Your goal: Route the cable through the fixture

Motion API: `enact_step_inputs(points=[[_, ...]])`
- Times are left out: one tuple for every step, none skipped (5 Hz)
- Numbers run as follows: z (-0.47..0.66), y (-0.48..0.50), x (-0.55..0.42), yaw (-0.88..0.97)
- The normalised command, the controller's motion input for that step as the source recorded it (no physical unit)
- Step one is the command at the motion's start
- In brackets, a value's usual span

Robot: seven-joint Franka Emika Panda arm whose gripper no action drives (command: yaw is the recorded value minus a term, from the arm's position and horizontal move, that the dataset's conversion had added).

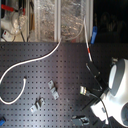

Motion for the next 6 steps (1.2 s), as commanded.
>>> enact_step_inputs(points=[[0.21, 0.023, -0.185, -0.09], [0.09, 0.021, -0.166, -0.28], [0.07, 0.002, 0.001, -0.45], [0.12, 0.084, 0.056, -0.57], [0.26, 0.245, -0.006, -0.51], [0.25, 0.288, -0.033, -0.38]])
